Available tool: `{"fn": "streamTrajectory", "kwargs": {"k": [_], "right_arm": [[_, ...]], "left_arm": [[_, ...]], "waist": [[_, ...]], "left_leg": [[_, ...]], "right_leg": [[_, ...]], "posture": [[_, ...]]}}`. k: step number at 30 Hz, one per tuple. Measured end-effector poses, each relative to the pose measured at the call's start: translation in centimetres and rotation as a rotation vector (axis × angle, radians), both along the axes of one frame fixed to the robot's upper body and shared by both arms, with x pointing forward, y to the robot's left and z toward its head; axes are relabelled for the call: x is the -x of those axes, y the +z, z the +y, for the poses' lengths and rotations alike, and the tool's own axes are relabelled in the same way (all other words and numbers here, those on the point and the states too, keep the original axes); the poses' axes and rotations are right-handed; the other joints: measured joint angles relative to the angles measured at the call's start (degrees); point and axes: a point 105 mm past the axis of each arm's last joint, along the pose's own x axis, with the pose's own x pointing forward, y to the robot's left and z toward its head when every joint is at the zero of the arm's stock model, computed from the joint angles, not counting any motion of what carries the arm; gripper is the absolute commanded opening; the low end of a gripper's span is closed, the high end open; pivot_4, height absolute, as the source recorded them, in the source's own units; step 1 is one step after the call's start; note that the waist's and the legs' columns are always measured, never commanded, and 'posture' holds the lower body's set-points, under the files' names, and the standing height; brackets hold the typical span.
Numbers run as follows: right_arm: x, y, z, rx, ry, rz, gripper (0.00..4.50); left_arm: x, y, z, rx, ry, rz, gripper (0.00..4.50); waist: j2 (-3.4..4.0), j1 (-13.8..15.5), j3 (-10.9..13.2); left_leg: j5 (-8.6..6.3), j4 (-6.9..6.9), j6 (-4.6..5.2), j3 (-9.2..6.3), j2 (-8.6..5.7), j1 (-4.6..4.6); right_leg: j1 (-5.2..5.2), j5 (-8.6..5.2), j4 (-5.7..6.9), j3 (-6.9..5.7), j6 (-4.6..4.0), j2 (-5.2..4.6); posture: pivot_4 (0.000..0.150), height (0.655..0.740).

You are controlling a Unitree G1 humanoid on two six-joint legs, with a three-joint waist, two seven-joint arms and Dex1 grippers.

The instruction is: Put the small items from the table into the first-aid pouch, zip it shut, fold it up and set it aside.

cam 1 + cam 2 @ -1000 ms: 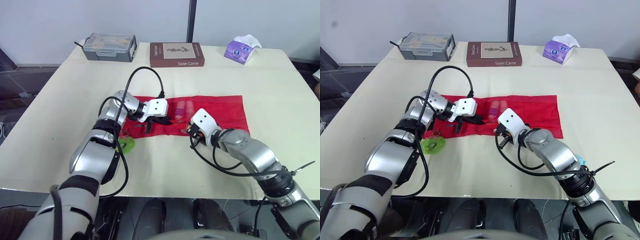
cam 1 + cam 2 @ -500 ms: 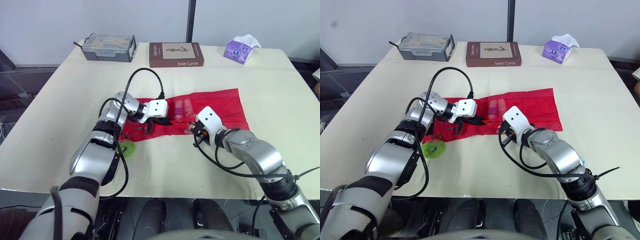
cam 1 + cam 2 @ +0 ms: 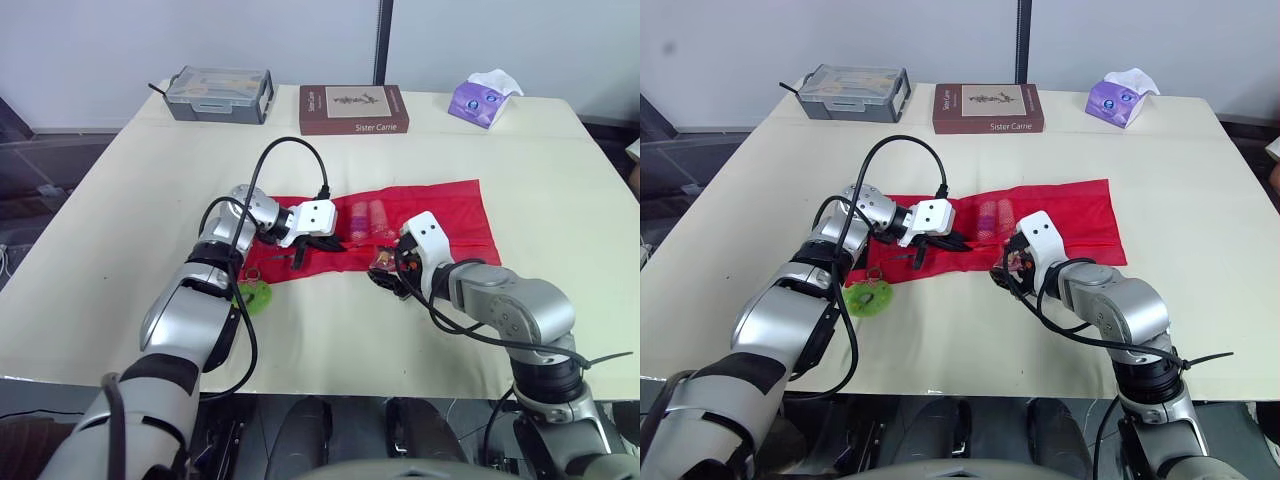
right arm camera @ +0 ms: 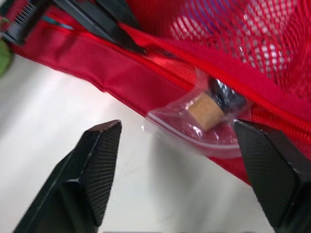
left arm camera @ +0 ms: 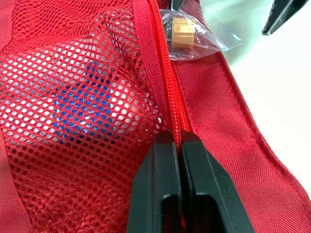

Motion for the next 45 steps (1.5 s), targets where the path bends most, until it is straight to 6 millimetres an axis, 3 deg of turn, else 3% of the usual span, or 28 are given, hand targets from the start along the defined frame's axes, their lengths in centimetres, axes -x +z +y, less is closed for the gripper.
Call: {"fn": "streamTrajectory", "kwargs": {"k": [2, 5, 6, 12, 22, 25, 30, 31, 36, 39, 45], "right_arm": [[0.0, -0.4, 0.1, 0.019, 0.001, 0.005, 2.17], [-0.6, -0.7, 0.5, 0.017, 0.004, 0.012, 0.39], [-0.6, -0.6, 0.6, 0.017, 0.005, 0.01, 0.1], [-2.4, 0.2, 2.6, -0.009, 0.019, -0.03, 0.03], [-4.5, -0.4, 4.2, 0.002, 0.027, -0.109, 0.03], [-4.7, -0.4, 4.0, 0.037, 0.064, -0.165, 0.77], [-1.8, 0.8, 1.8, -0.019, 0.185, -0.195, 3.02], [-1.1, 1.5, 1.1, -0.027, 0.201, -0.206, 3.72], [-0.2, 2.4, -0.1, -0.015, 0.202, -0.223, 3.86], [-0.6, 1.2, -0.5, -0.001, 0.145, -0.177, 3.02], [-1.2, 0.1, 0.7, -0.007, 0.127, -0.132, 0.43]], "left_arm": [[0.0, 0.0, 0.0, 0.005, 0.002, 0.002, 0.0], [0.2, 0.0, -0.1, 0.012, -0.004, 0.009, 0.0], [0.2, 0.0, -0.1, 0.012, -0.004, 0.009, 0.0], [0.7, -0.1, -0.5, 0.035, -0.029, 0.025, 0.0], [1.2, 0.2, -0.4, 0.072, -0.04, 0.025, 0.0], [1.2, 0.1, -0.4, 0.074, -0.039, 0.024, 0.0], [1.1, -0.5, -0.1, 0.058, -0.034, 0.027, 0.0], [1.1, -0.7, 0.1, 0.054, -0.023, 0.034, 0.0], [0.9, -0.7, 0.1, 0.044, -0.019, 0.029, 0.0], [0.9, -0.8, -0.1, 0.047, -0.026, 0.031, 0.0], [1.0, -0.8, -0.6, 0.055, -0.041, 0.037, 0.0]], "waist": [[0.0, -0.01, 0.0], [0.0, -0.06, 0.0], [0.0, -0.06, 0.0], [0.0, -0.05, 0.0], [0.01, -0.23, 0.0], [0.01, -0.15, 0.0], [0.01, -0.03, 0.0], [0.01, -0.11, 0.0], [0.0, -0.09, 0.0], [0.0, -0.08, 0.0], [0.0, 0.1, 0.0]], "left_leg": [[0.0, 0.0, 0.0, 0.01, 0.0, 0.01], [0.0, 0.0, 0.0, 0.01, 0.0, 0.01], [0.0, 0.0, 0.0, 0.0, 0.0, 0.01], [0.0, 0.0, 0.0, 0.01, 0.0, 0.0], [0.0, 0.0, -0.01, 0.01, 0.01, 0.03], [0.0, 0.01, -0.01, 0.01, 0.0, 0.02], [0.0, 0.0, 0.0, -0.03, 0.0, -0.02], [0.0, 0.0, 0.0, -0.03, 0.01, 0.01], [0.01, 0.01, -0.01, -0.01, 0.06, 0.09], [0.01, 0.03, -0.01, 0.03, 0.06, 0.07], [0.01, 0.03, -0.01, 0.06, 0.03, 0.0]], "right_leg": [[0.0, 0.0, 0.01, -0.01, 0.0, 0.0], [0.0, 0.0, 0.02, -0.01, 0.0, 0.0], [0.0, 0.0, 0.02, 0.0, 0.0, 0.0], [0.0, 0.0, 0.02, -0.02, 0.0, 0.01], [-0.01, 0.0, 0.06, -0.01, 0.0, 0.01], [0.0, 0.0, 0.04, -0.01, 0.0, 0.01], [0.0, 0.0, -0.02, 0.01, 0.01, 0.0], [0.0, 0.0, 0.0, 0.01, 0.01, 0.0], [0.02, -0.01, 0.06, -0.04, -0.01, 0.1], [0.02, 0.0, 0.07, 0.0, -0.01, 0.11], [0.02, 0.0, 0.0, 0.01, -0.01, 0.08]], "posture": [[0.15, 0.74], [0.15, 0.74], [0.15, 0.74], [0.15, 0.74], [0.15, 0.74], [0.15, 0.74], [0.15, 0.74], [0.15, 0.74], [0.15, 0.74], [0.15, 0.74], [0.15, 0.74]]}}
